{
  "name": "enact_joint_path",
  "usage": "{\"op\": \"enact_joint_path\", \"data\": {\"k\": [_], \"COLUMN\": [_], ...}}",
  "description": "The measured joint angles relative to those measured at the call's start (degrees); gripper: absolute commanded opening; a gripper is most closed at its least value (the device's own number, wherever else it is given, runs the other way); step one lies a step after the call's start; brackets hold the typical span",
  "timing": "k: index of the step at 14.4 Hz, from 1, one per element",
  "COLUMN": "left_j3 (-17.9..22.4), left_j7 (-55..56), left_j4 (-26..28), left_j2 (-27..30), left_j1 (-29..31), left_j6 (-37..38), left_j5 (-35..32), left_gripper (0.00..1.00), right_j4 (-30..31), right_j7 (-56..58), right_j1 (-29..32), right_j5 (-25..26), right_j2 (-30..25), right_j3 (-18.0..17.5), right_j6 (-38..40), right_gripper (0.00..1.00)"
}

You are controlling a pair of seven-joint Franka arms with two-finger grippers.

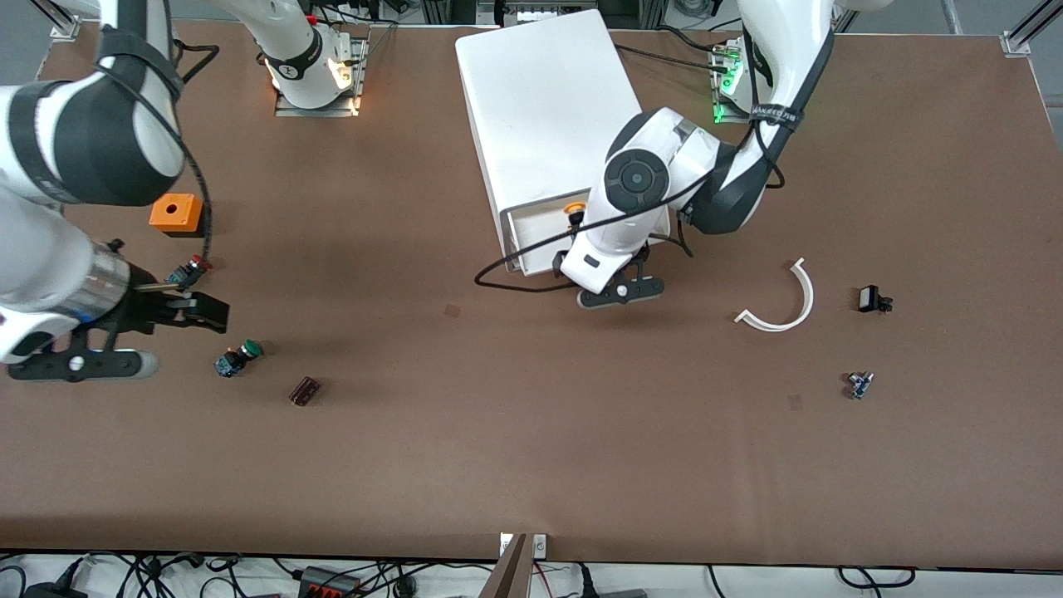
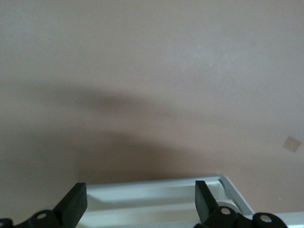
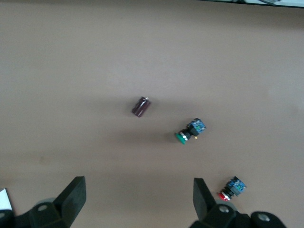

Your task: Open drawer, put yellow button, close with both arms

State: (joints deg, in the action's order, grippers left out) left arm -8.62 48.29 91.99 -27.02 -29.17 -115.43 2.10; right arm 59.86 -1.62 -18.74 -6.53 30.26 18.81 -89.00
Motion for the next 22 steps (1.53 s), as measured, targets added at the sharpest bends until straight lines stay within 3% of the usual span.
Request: {"op": "enact_joint_path", "data": {"k": [2,10,16,22], "left_j3": [-1.4,-3.4,-4.9,-4.8], "left_j7": [0.6,1.0,1.0,0.9], "left_j4": [2.3,6.2,7.1,7.2], "left_j2": [1.5,3.5,3.8,4.6], "left_j1": [0.0,0.1,0.1,1.2], "left_j6": [0.0,-0.1,-0.1,0.0], "left_j5": [0.7,4.6,4.9,4.2], "left_gripper": [1.00,1.00,1.00,1.00], "right_j4": [0.9,7.9,13.5,28.3], "right_j7": [0.5,4.4,4.4,4.4], "right_j1": [3.5,20.0,20.1,20.1], "right_j5": [0.0,2.5,5.2,6.9], "right_j2": [-2.1,-11.8,-16.2,-26.1], "right_j3": [-1.2,-15.2,-16.8,-16.9], "right_j6": [0.0,-0.1,0.0,-3.0], "right_gripper": [1.00,1.00,1.00,1.00]}}
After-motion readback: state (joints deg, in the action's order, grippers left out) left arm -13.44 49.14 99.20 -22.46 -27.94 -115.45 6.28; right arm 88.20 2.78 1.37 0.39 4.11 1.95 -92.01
